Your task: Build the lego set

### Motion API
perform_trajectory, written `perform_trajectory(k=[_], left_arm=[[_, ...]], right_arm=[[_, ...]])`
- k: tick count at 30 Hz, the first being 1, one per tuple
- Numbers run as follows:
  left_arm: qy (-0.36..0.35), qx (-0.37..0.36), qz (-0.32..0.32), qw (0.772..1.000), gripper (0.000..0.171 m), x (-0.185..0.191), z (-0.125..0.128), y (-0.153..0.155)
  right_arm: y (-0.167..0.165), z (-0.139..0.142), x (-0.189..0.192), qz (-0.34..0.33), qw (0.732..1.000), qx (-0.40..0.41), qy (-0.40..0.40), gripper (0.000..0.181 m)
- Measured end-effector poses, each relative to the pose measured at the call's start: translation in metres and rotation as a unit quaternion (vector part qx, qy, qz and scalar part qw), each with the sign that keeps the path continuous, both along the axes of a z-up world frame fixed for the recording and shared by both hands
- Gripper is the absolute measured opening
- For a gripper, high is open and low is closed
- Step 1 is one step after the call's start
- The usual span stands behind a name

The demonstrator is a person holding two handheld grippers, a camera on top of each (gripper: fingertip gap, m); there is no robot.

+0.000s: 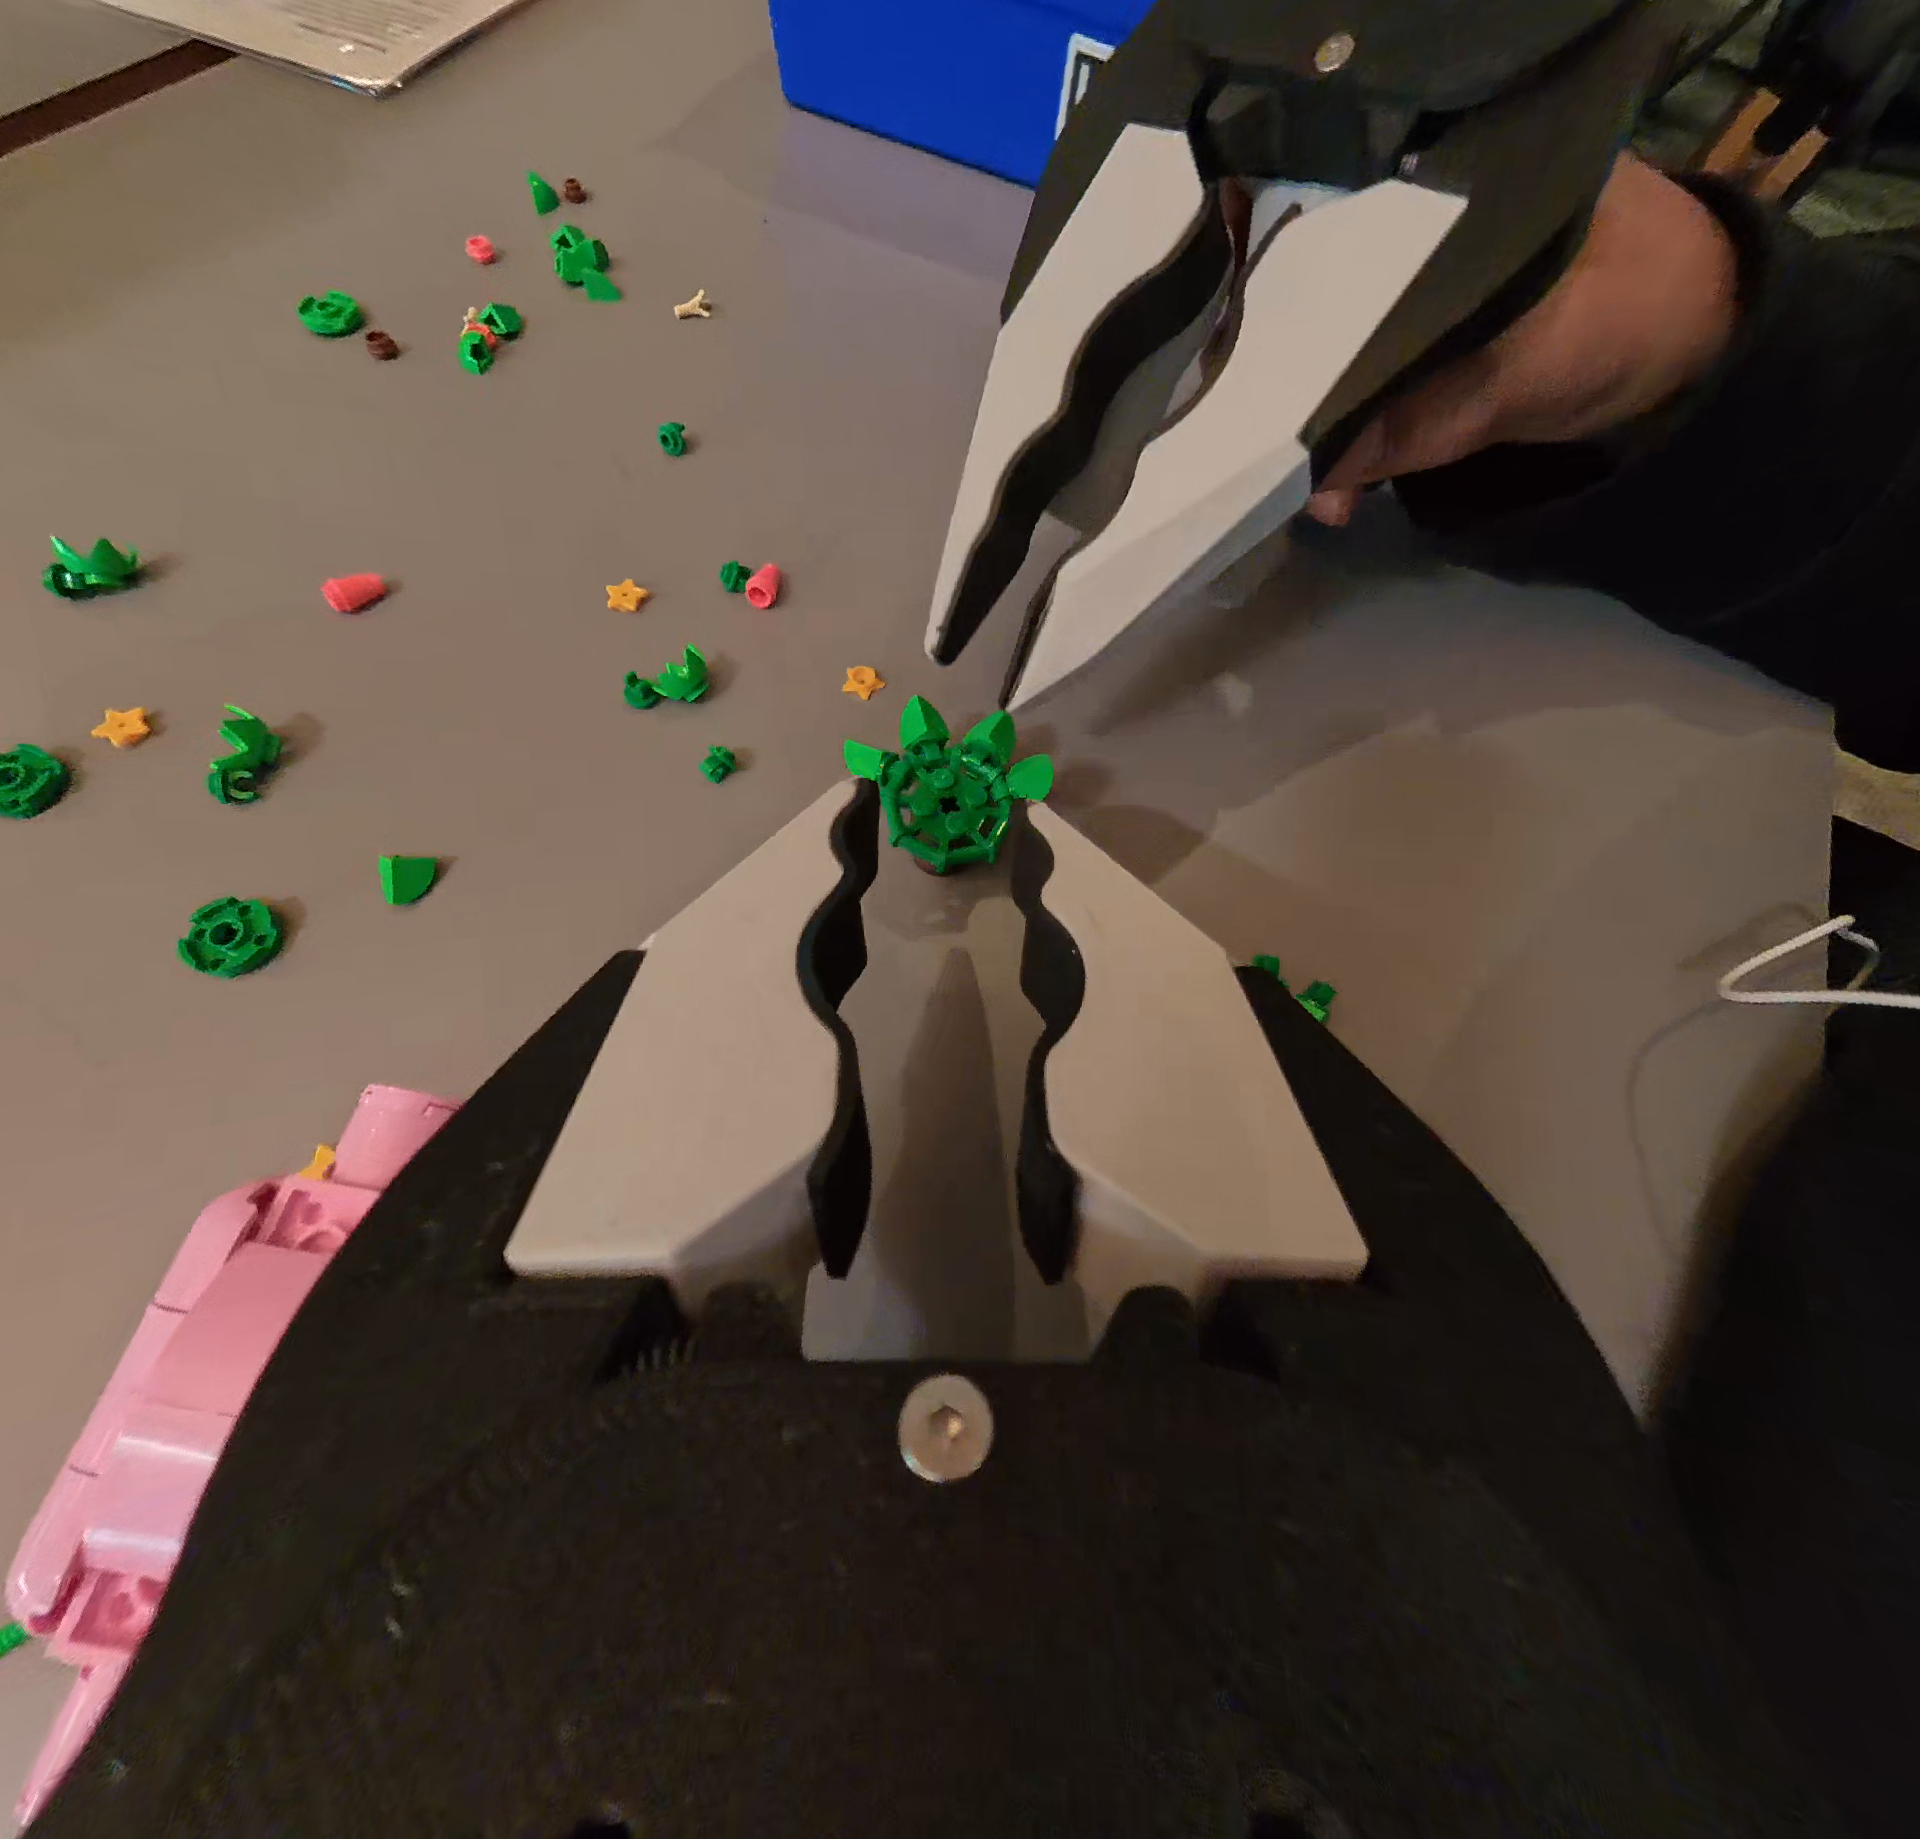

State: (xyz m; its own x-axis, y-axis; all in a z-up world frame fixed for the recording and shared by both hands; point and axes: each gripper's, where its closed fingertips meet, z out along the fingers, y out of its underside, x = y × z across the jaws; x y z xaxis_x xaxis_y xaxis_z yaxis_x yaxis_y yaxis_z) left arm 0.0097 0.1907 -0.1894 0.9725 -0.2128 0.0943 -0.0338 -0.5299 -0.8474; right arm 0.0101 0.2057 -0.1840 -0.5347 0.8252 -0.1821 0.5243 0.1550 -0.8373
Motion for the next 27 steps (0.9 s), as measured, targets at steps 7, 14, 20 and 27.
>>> perform_trajectory(k=[7, 14, 20, 27], left_arm=[[0.021, -0.020, -0.006, 1.000, 0.007, 0.004, -0.007, 0.002], [-0.012, -0.041, -0.005, 0.999, 0.000, 0.006, -0.012, 0.005], [-0.041, -0.047, -0.004, 0.998, 0.000, 0.007, -0.013, 0.004], [-0.088, -0.053, 0.001, 0.995, 0.000, 0.008, -0.012, 0.005]], right_arm=[[-0.017, 0.007, 0.006, 0.046, 0.998, 0.020, 0.034, 0.000], [-0.020, -0.010, 0.009, 0.057, 0.998, 0.037, -0.004, 0.000], [-0.019, -0.010, 0.009, 0.057, 0.998, 0.030, -0.006, 0.000], [-0.020, -0.012, 0.009, 0.061, 0.998, 0.031, -0.007, 0.000]])
